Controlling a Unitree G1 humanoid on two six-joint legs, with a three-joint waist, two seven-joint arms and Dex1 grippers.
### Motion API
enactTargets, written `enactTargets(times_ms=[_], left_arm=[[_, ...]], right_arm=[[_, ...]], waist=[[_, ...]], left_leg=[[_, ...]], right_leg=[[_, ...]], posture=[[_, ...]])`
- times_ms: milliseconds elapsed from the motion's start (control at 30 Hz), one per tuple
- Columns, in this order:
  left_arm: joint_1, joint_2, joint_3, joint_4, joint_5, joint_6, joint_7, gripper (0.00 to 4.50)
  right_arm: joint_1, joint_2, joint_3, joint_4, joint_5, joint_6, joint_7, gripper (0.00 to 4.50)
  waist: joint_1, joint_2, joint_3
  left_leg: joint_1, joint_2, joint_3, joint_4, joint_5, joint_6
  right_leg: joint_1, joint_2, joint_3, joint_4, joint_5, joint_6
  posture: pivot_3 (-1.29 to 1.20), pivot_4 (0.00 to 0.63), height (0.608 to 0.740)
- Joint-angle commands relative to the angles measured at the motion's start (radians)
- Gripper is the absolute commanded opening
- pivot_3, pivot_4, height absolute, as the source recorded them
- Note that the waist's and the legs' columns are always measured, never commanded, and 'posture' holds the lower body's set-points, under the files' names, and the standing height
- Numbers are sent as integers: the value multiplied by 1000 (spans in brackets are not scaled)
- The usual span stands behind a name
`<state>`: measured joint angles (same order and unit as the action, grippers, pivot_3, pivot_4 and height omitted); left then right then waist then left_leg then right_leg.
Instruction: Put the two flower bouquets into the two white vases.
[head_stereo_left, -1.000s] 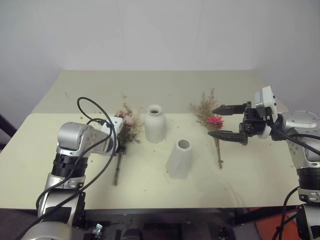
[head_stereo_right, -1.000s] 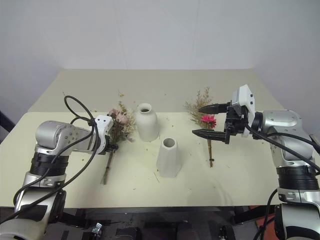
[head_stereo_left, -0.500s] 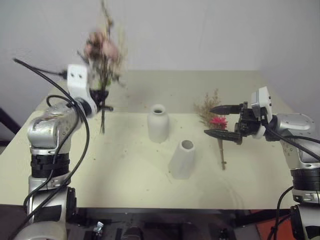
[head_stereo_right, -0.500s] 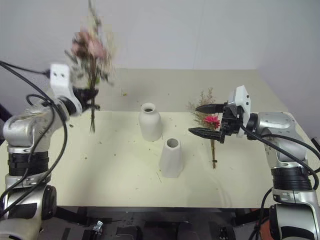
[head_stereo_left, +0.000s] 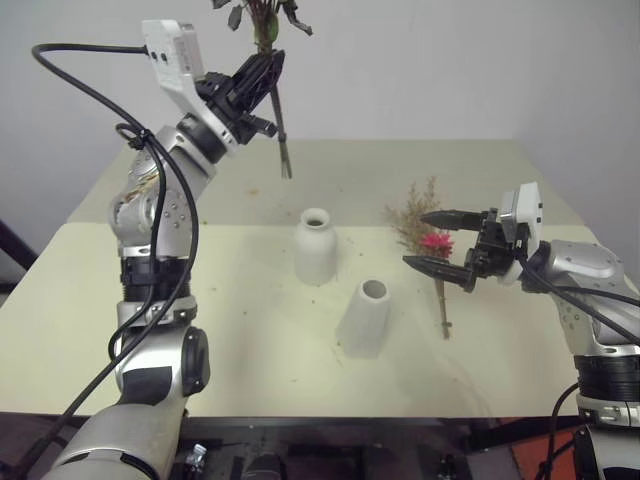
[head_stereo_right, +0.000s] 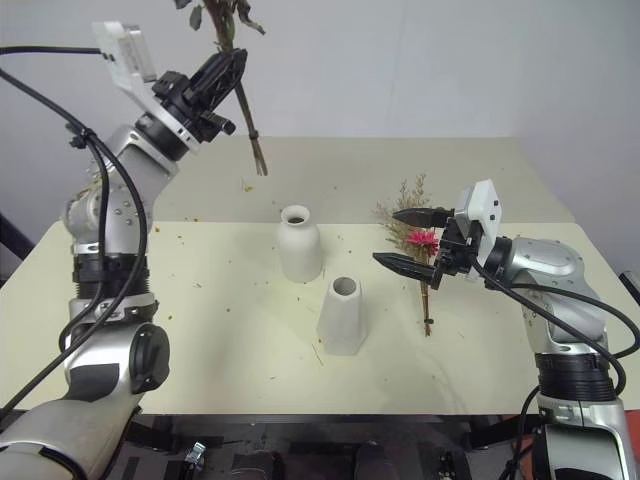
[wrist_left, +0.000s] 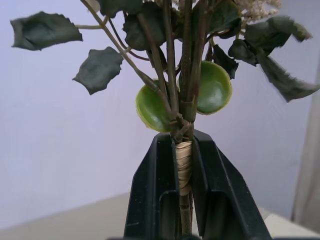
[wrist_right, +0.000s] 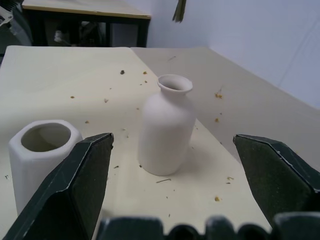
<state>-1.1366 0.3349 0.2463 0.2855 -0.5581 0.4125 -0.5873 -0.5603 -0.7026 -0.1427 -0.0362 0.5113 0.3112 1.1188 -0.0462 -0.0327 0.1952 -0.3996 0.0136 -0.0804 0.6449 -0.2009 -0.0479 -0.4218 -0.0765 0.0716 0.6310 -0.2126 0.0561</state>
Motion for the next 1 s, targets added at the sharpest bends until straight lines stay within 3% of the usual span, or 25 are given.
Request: enactTargets(times_ms=[33, 500, 800, 1000], left_arm=[[-25, -23, -26, 54, 21, -55, -37, 107], [56, -101, -104, 161, 120, -160, -82, 107], [175, -107, -154, 79, 146, -135, -95, 107], [262, -87, -165, -44, 131, -44, -89, 1999]], right_arm=[[21, -18, -58, -70, 34, 8, -30, 4500], [106, -39, -99, -146, 65, 31, -83, 4500], [113, -39, -93, -151, 69, 28, -101, 4500], [102, -38, -82, -128, 60, 20, -99, 4500]], waist=[[2, 0, 0], [2, 0, 0], [3, 0, 0], [1, 0, 0]], left_leg=[[0, 0, 0, 0, 0, 0], [0, 0, 0, 0, 0, 0], [0, 0, 0, 0, 0, 0], [0, 0, 0, 0, 0, 0]], right_leg=[[0, 0, 0, 1, 0, 0], [0, 0, 0, 0, 0, 2], [0, 0, 0, 0, 0, 1], [0, 0, 0, 0, 0, 1]], posture=[[0, 150, 740], [0, 150, 740], [0, 150, 740], [0, 150, 740]])
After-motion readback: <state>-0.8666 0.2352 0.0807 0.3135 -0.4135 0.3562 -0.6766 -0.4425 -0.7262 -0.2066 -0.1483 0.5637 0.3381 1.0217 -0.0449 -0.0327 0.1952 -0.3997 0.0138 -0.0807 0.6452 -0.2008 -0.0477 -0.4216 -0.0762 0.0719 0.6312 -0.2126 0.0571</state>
